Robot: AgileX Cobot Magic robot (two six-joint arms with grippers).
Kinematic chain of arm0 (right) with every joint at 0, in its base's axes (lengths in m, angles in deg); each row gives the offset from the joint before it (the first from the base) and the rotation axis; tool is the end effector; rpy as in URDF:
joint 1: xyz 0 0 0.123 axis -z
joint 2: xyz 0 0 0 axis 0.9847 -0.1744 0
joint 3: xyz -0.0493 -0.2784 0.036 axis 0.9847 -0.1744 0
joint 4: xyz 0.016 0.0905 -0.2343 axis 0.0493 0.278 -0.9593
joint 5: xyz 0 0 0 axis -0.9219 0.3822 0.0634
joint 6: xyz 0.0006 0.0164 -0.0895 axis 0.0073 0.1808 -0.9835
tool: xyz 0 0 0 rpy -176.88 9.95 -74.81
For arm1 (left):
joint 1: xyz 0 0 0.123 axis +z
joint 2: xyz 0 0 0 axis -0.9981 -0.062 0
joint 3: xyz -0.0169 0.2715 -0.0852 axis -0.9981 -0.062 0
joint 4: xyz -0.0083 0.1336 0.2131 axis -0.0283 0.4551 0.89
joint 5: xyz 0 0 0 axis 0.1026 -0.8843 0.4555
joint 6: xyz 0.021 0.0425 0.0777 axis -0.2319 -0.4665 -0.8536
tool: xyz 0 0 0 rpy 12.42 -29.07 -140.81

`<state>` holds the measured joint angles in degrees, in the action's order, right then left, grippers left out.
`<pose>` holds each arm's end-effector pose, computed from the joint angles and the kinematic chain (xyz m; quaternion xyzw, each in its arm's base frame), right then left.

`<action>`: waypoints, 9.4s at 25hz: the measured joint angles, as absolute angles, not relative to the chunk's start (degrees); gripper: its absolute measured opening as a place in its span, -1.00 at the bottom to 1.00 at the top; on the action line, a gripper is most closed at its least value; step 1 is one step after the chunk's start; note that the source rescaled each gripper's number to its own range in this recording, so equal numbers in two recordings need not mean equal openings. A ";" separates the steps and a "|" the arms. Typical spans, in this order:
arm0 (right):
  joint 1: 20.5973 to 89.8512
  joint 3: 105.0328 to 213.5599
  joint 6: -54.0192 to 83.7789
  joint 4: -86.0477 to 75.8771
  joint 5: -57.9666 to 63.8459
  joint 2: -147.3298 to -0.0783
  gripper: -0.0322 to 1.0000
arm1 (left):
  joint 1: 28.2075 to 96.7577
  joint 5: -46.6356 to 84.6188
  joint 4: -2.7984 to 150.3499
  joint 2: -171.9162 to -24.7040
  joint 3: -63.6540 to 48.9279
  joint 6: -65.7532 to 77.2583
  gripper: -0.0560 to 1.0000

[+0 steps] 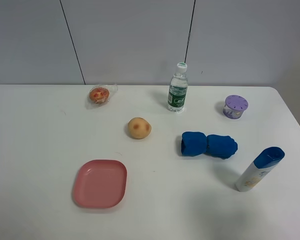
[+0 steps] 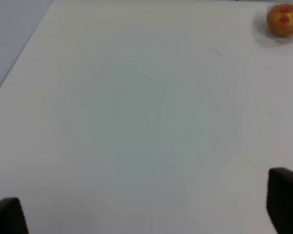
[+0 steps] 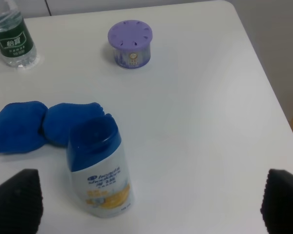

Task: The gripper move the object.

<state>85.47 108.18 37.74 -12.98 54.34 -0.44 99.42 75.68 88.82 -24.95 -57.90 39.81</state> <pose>-0.0058 0.0006 0.2795 0.0408 0.8490 -0.0253 0.5261 -0.0066 0.0006 0.2795 -0.0965 0.8438 0.0730 0.5228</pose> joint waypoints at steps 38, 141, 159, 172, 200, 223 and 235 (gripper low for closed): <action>85.47 108.18 37.74 -12.98 54.34 -0.44 1.00 | 99.42 67.06 80.20 -54.58 -47.64 34.90 1.00; 85.47 108.18 37.74 -12.98 54.34 -0.44 1.00 | 46.90 25.80 73.60 -134.06 -12.50 21.21 -0.87; 85.47 108.18 37.74 -12.98 54.34 -0.44 1.00 | 36.76 32.92 73.36 -152.74 30.58 21.46 -0.89; 85.47 108.18 37.74 -12.98 54.34 -0.44 1.00 | 37.08 31.50 73.32 -163.03 33.40 21.63 -0.89; 85.47 108.18 37.74 -12.98 54.34 -0.44 1.00 | 38.68 27.45 73.32 -174.36 33.40 22.66 0.84; 85.47 108.18 37.74 -12.98 54.34 -0.44 1.00 | 35.48 39.81 73.93 -159.14 35.41 36.64 0.99; 85.47 108.18 37.74 -12.98 54.34 -0.44 1.00 | 31.70 58.60 88.66 -145.38 35.70 35.04 1.00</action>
<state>85.47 108.18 37.74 -12.98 54.34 -0.44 31.70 58.60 88.66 -145.38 35.70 35.04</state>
